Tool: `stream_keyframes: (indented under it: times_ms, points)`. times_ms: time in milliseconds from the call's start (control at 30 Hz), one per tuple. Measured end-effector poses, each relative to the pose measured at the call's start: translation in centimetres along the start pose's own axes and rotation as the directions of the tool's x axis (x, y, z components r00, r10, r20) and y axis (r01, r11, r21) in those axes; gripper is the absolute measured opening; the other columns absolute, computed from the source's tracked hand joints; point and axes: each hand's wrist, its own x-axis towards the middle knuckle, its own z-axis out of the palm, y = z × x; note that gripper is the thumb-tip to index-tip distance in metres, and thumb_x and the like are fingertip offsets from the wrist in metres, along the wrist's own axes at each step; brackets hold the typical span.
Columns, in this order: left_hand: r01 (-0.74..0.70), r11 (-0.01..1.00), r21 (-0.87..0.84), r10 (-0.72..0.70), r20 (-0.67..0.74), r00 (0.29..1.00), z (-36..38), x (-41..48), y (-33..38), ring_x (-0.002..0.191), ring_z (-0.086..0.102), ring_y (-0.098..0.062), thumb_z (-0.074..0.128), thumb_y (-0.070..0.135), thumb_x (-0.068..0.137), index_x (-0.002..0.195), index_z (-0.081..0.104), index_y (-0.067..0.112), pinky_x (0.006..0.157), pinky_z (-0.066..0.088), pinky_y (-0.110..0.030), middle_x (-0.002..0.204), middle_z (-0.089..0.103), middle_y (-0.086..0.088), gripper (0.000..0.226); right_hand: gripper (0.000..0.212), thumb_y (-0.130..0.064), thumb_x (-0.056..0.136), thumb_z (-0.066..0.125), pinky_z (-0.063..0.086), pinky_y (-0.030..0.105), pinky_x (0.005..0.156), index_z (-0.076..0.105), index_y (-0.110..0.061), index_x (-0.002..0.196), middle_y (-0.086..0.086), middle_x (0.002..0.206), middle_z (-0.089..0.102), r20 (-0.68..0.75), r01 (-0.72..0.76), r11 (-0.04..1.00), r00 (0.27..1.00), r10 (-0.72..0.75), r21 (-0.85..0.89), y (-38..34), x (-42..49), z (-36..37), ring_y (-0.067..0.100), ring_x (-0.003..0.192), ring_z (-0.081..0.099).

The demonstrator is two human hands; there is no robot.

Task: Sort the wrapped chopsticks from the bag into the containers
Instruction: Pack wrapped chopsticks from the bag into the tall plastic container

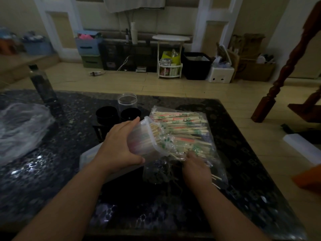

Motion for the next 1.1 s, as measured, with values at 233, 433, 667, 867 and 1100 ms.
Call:
stream_keyframes:
  times_ms: [233, 433, 667, 867, 1100]
  points:
    - [-0.010, 1.000, 0.002, 0.010, 0.004, 1.000, 0.1, 0.0, -0.1, 0.135, 0.031, -0.015, 0.063, 0.062, 0.034, 0.151, 0.029, 0.029, 0.106, 0.024, -0.028, 0.148, 0.038, 0.002, 0.126, 0.027, -0.007, 0.098, 0.041, 0.050, 0.036, 0.087, 0.052, -0.014, 0.122, 0.008, 0.120, 0.060, 0.030, -0.041, 0.999, 0.999, 0.040, 0.022, -0.3, 0.0, -0.3, 0.027, 0.111, 0.060]
    - [-0.005, 1.000, -0.001, 0.005, 0.000, 1.000, 0.0, 0.0, -0.1, 0.135, 0.030, -0.014, 0.063, 0.062, 0.034, 0.151, 0.029, 0.030, 0.106, 0.024, -0.029, 0.148, 0.038, 0.003, 0.126, 0.030, -0.010, 0.096, 0.042, 0.049, 0.039, 0.093, 0.055, -0.011, 0.124, 0.009, 0.129, 0.049, 0.095, -0.024, 1.000, 0.995, 0.026, -0.020, -0.2, 0.8, -0.2, 0.030, 0.113, 0.058]
    - [-0.007, 1.000, 0.009, 0.007, 0.012, 1.000, 0.2, 0.0, 0.0, 0.136, 0.030, -0.015, 0.063, 0.063, 0.033, 0.151, 0.029, 0.030, 0.106, 0.024, -0.029, 0.149, 0.037, 0.003, 0.127, 0.030, -0.014, 0.096, 0.044, 0.049, 0.036, 0.089, 0.055, -0.012, 0.124, 0.012, 0.121, 0.062, 0.120, -0.099, 0.995, 0.988, 0.094, 0.034, -0.1, 0.9, -0.5, 0.029, 0.111, 0.060]
    - [-0.011, 1.000, 0.011, 0.011, 0.010, 1.000, 0.2, 0.0, 0.0, 0.136, 0.030, -0.015, 0.063, 0.063, 0.034, 0.152, 0.028, 0.030, 0.105, 0.024, -0.029, 0.150, 0.037, 0.003, 0.127, 0.032, -0.019, 0.092, 0.054, 0.049, 0.034, 0.091, 0.061, -0.014, 0.123, 0.010, 0.122, 0.063, 0.149, -0.082, 0.997, 0.986, 0.080, 0.008, -0.4, 0.6, -1.1, 0.028, 0.114, 0.060]
    - [-0.010, 1.000, -0.001, 0.010, -0.001, 1.000, 0.0, 0.0, -0.1, 0.136, 0.030, -0.016, 0.063, 0.063, 0.034, 0.151, 0.028, 0.031, 0.105, 0.024, -0.029, 0.150, 0.037, 0.002, 0.126, 0.034, -0.028, 0.094, 0.047, 0.047, 0.037, 0.089, 0.059, -0.023, 0.126, 0.009, 0.123, 0.061, 0.109, 0.023, 0.999, 0.994, -0.018, -0.044, -0.6, 0.4, -1.3, 0.030, 0.114, 0.058]
